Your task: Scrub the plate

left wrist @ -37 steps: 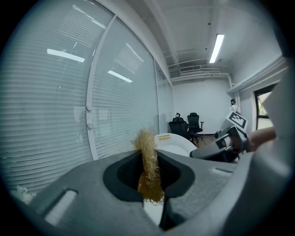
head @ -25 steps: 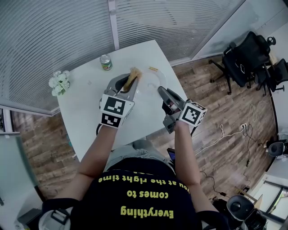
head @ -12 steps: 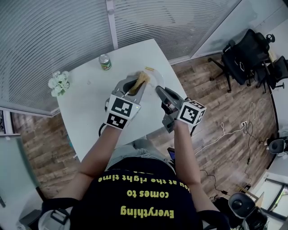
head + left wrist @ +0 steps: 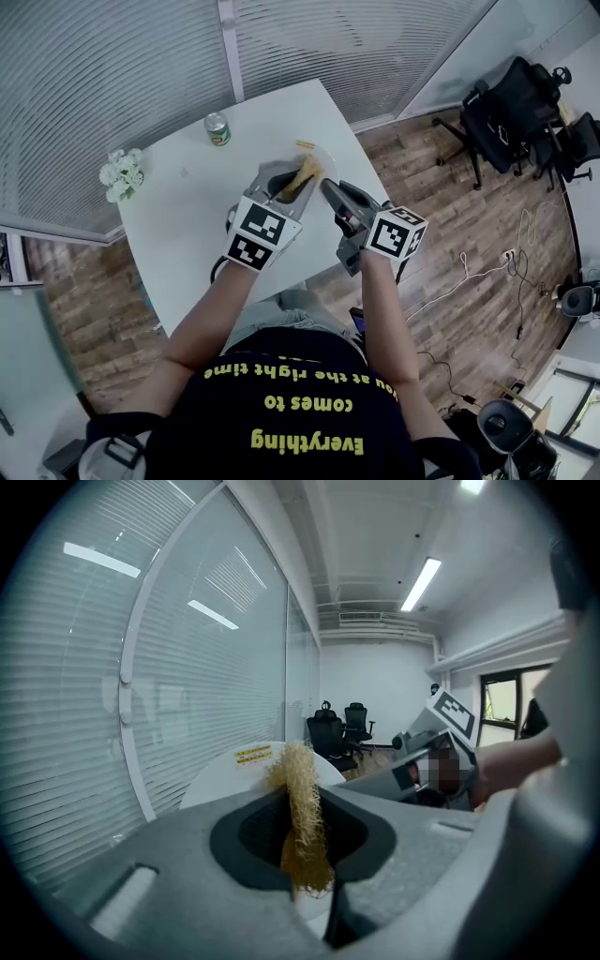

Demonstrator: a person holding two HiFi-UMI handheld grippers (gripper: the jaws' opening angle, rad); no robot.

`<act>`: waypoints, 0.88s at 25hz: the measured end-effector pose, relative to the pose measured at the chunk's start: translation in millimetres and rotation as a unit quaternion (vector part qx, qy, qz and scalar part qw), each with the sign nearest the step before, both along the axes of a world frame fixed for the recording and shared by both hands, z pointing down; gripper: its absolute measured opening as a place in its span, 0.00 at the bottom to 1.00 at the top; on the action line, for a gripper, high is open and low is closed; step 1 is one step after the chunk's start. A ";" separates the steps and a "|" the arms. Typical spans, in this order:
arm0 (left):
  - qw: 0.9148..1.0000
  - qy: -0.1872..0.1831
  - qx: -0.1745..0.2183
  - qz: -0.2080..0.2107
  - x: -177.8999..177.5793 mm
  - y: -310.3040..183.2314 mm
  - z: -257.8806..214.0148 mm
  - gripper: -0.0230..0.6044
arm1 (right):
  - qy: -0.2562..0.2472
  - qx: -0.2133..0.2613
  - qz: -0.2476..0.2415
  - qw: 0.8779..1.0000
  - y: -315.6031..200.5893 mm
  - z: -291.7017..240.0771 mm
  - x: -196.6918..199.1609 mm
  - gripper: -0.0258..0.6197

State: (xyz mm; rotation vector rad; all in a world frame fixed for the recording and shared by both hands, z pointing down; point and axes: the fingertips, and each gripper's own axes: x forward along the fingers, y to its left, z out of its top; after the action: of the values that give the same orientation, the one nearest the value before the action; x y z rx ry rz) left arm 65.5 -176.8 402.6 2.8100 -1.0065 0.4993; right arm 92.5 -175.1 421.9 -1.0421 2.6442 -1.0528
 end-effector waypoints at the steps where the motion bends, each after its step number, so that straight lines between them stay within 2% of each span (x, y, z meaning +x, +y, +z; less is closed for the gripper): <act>1: 1.000 0.000 -0.002 0.004 1.7 0.6 0.7 0.12 | 0.002 0.000 0.000 1.000 0.0 1.0 -0.2 0.06; 7: 1.000 -0.001 -0.010 0.026 12.4 4.1 1.7 0.12 | 0.016 0.000 0.003 1.000 -0.6 2.0 1.3 0.06; 15: 0.998 -0.029 -0.002 0.058 22.3 10.2 5.2 0.12 | 0.030 0.002 0.007 1.000 1.0 5.6 7.2 0.06; 22: 0.997 -0.048 0.003 0.053 18.5 8.1 11.0 0.12 | 0.016 0.005 0.009 1.000 0.1 5.3 10.2 0.06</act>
State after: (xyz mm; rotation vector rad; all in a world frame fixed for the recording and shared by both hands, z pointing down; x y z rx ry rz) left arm 84.0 -168.7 413.6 2.8804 -0.8797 0.6487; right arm 102.6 -174.9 427.2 -1.0872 2.6570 -1.0264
